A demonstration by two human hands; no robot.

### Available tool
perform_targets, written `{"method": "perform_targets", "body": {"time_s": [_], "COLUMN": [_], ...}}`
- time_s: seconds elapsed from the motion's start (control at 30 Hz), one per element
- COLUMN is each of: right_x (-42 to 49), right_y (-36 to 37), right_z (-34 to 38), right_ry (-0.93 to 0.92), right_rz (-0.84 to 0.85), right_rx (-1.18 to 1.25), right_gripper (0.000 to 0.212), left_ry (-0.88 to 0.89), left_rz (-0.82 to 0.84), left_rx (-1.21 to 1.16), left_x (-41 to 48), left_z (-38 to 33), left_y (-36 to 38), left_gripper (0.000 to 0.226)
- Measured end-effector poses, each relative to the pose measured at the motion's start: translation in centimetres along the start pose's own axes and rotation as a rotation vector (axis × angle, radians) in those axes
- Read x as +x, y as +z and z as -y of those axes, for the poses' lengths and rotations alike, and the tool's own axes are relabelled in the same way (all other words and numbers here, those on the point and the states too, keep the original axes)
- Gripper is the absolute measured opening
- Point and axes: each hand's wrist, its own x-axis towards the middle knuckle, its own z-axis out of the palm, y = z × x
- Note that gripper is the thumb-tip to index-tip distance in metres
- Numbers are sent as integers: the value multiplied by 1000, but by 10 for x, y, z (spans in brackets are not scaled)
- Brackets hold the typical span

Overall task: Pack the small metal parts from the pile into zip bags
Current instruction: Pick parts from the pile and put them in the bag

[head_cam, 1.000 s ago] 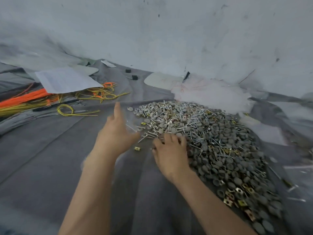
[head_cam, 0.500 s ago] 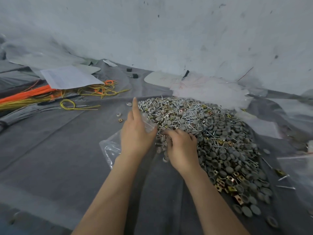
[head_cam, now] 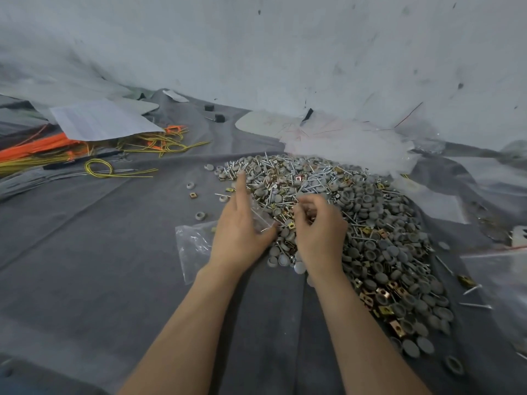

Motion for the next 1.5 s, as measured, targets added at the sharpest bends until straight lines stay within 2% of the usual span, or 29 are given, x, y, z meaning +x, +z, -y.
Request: {"method": "perform_targets", "body": {"time_s": [0.17,0.3,0.37,0.43,0.53,0.6,0.7,0.93,1.07,1.2,1.33,1.4,1.5], "right_x": [0,1,2,4,5,5,0,-10,-6,-1,3,4,2], "right_y": [-1,2,0,-4,-15,-18,-16,-3,0,-5,-8,-7,-5], "right_z": [2,8,10,7,1,-1,1,2,-1,-6,-9,-7,0], "right_ry": [-40,-36,-50,-51,-24,-37,-13,-68,-38,9,109,116,103], "right_rz": [-31,255,324,232,102,231,439,324,232,73,-18,-14,94], "right_rx": [248,374,381,286,44,-163,-401,-444,-310,-8,232,301,399], "right_gripper": [5,13,21,23,16,15,26,23,17,19,12,9,11], "left_ry": [65,94,86,52,12,8,6,8,3,20,27,45,60], "left_rz": [1,1,-16,-44,-61,-60,-67,-94,-118,-105,-84,-71,-46], "left_rx": [72,41,38,41,46,58,70,43,21,11,11,18,16], "left_x": [-4,-4,-3,-2,0,0,0,0,6,5,-3,-5,-5], "left_z": [-8,-12,-10,-8,-4,-3,-2,-6,-13,-17,-12,-13,-14], "left_y": [-1,-2,-1,-1,-1,0,2,3,5,9,9,9,9], "left_gripper": [107,103,100,99,99,98,97,97,98,101,102,103,104]}}
